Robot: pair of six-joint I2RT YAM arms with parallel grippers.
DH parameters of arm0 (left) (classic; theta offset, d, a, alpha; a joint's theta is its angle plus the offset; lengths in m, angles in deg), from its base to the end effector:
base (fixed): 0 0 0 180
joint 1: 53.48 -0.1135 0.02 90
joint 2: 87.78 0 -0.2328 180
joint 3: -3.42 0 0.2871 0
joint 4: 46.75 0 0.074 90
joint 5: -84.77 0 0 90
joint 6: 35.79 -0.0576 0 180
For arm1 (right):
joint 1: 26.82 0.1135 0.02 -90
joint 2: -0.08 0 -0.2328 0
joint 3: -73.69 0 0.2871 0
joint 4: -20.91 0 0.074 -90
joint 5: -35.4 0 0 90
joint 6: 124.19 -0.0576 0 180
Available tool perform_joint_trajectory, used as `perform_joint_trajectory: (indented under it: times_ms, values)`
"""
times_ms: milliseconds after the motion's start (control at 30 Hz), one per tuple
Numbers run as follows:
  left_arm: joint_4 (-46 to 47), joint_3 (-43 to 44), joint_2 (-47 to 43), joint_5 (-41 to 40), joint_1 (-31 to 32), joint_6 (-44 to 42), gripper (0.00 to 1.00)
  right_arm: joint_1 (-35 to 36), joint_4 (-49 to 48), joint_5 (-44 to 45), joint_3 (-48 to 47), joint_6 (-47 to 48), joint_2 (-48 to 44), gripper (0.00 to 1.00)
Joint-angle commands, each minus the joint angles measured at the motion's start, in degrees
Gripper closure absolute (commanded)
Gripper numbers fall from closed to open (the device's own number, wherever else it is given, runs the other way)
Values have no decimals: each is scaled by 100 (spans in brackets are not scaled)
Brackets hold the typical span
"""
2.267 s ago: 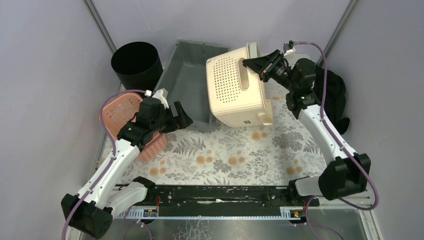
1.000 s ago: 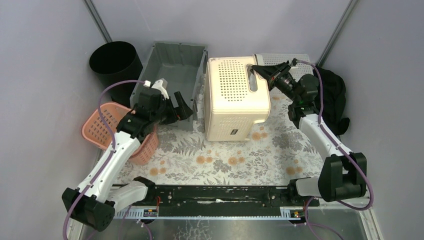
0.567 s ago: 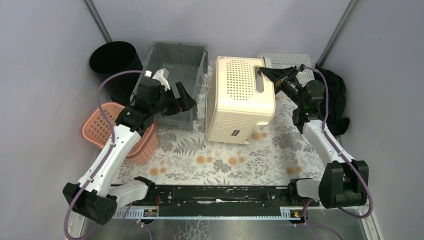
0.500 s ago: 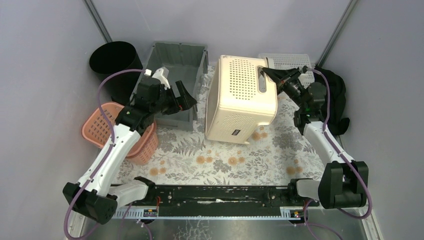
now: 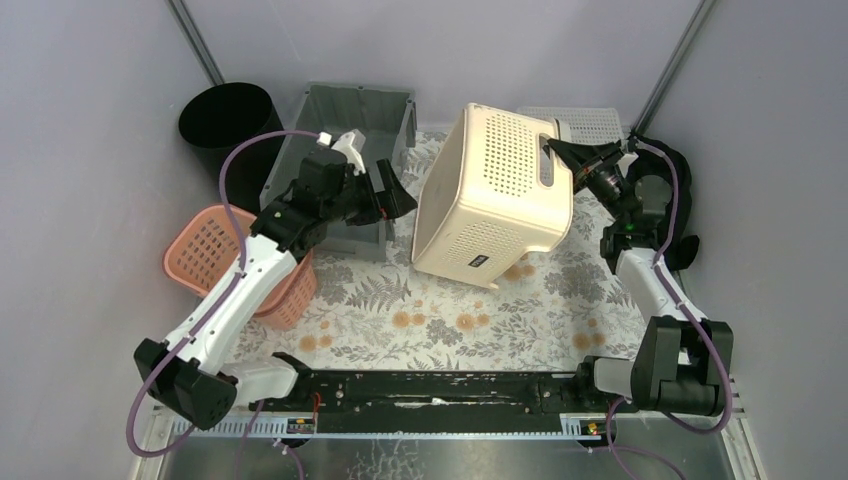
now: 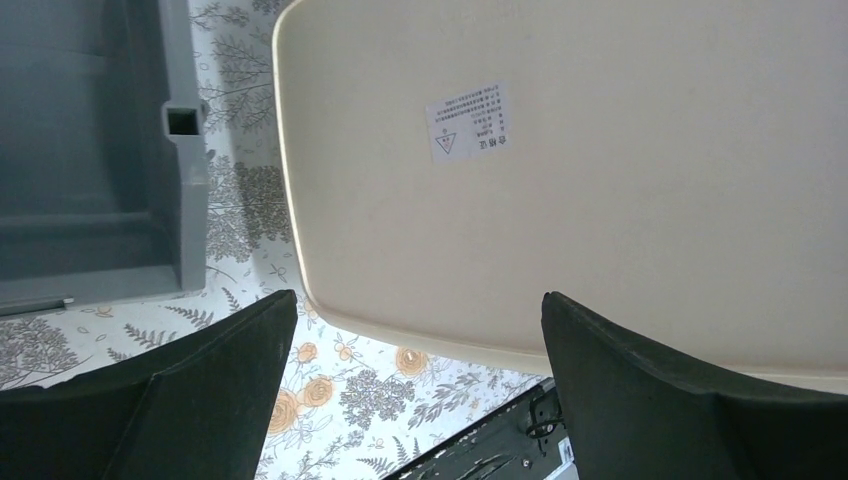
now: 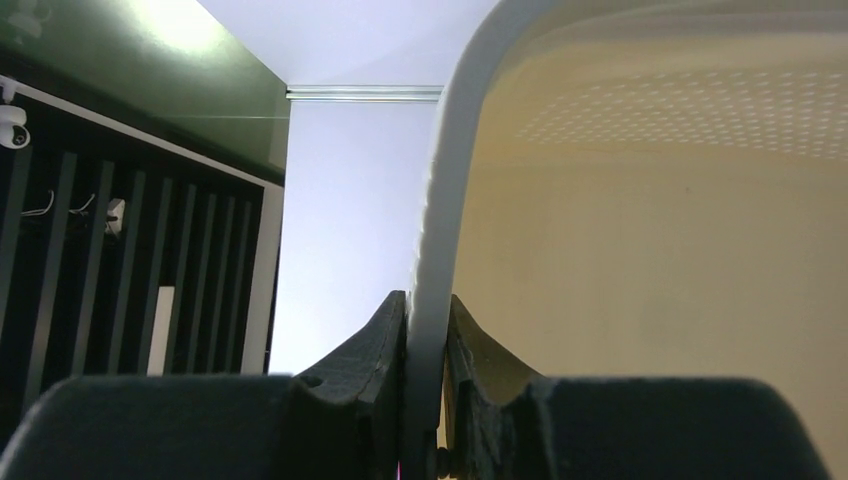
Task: Turn the large container upside down
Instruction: Turn the container upside down at the center of the board.
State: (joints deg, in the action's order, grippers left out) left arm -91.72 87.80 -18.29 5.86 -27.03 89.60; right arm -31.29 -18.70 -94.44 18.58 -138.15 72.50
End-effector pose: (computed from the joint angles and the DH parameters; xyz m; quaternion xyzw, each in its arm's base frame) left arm 0.2895 -0.1564 0.3399 -0.0191 0.8635 -0.3272 0.3834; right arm 0.3350 0.0108 0.2949 0.2594 0.5358 0.7185 0.3597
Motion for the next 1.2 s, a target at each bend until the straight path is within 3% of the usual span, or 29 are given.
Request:
perform_joint_trajectory:
  times_ms: [0, 333, 600, 1167]
  values:
    - [444, 229, 125, -118, 209, 95, 0, -98, 648, -866, 286, 932, 389, 87]
    - [555, 200, 300, -182, 439, 121, 0, -514, 716, -1290, 509, 1612, 725, 60]
    - [675, 103, 420, -143, 526, 132, 0, -1246, 2962, -1171, 135, 3482, 440, 43]
    - [910, -395, 450, -73, 572, 117, 0, -1857, 3781, -632, 144, 4362, 636, 40]
